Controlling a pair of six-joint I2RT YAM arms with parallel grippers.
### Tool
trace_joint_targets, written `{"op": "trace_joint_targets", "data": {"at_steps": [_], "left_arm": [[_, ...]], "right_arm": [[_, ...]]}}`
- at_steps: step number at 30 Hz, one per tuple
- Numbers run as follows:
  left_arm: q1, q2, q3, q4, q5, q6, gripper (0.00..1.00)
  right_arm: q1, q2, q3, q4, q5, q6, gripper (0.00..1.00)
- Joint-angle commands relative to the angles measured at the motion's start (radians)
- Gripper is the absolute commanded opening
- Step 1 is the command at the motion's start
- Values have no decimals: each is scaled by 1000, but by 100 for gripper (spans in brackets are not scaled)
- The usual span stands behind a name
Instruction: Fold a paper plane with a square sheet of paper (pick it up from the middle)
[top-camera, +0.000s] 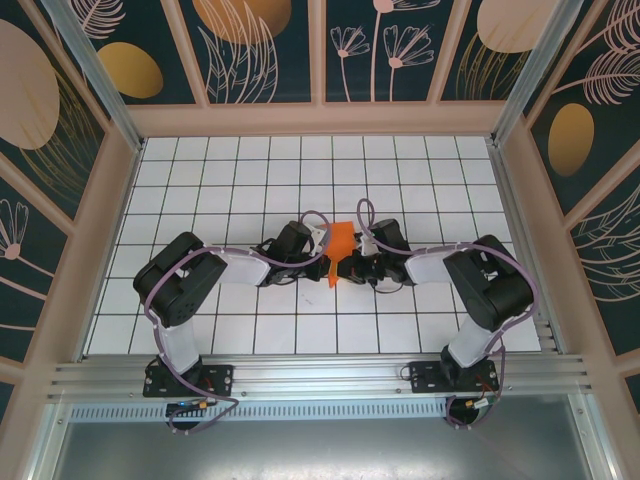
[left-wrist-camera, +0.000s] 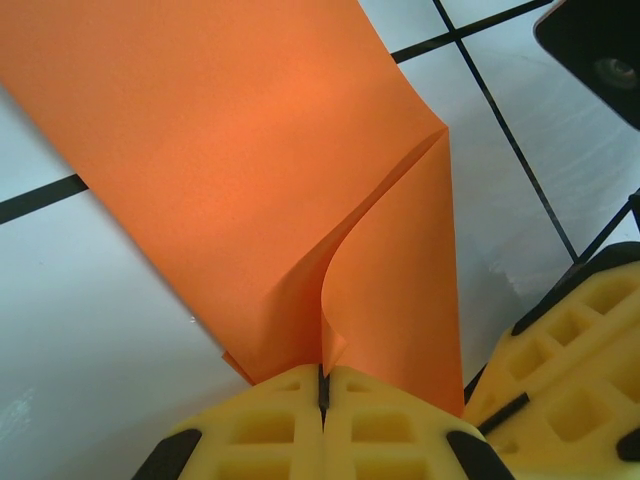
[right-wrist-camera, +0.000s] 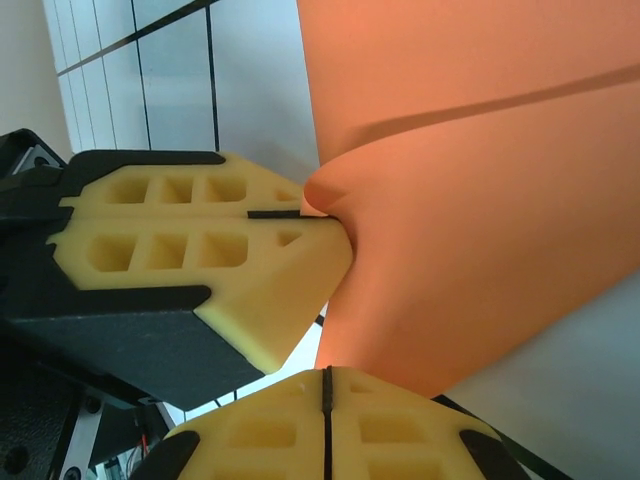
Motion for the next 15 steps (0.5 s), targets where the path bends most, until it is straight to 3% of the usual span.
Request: {"op": "trace_joint_targets", "data": {"at_steps": [1, 7, 15], "left_arm": [[4, 44, -27, -91, -22, -7, 0], [4, 47, -25, -92, -18, -9, 0], [5, 39, -32, -87, -15, -14, 0]], "right_arm": [[5, 44, -7, 23, 22, 13, 10], [24, 80, -18, 16, 30, 8, 10], [32, -43, -10, -10, 19, 24, 10]]}}
